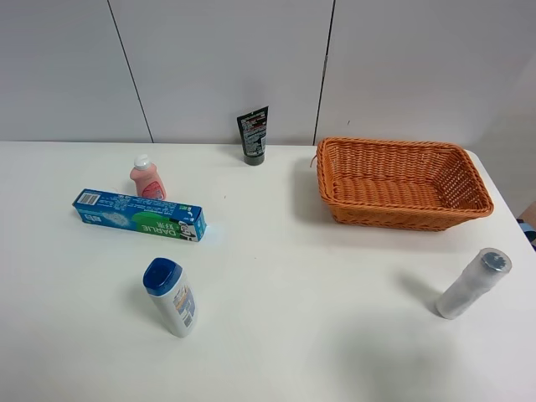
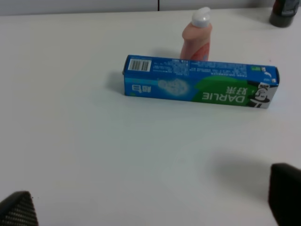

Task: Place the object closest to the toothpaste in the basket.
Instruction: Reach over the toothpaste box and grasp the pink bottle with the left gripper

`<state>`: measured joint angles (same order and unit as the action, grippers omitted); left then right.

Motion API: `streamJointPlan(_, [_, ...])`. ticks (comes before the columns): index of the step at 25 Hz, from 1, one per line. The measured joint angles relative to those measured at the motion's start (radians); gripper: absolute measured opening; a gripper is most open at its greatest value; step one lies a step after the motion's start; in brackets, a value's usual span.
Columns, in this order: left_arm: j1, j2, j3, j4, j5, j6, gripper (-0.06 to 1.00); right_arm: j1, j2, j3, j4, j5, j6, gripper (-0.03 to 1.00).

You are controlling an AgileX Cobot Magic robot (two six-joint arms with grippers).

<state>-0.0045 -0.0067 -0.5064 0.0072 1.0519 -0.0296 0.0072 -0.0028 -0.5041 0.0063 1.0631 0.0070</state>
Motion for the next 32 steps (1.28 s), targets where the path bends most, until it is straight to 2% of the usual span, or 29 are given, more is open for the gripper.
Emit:
streamJointPlan(26, [0.000,0.008,-0.003,0.000,-0.004,0.000,1.00,0.000,0.000,0.000,0.000,0.000,0.005,0.99])
streamJointPlan(28, [0.000,0.045,-0.028,-0.001,-0.037,0.002,1.00,0.000,0.000,0.000,0.000,0.000,0.005,0.99])
streamJointPlan(32, [0.000,0.215,-0.120,-0.007,-0.193,0.003,1.00,0.000,0.000,0.000,0.000,0.000,0.005,0.99])
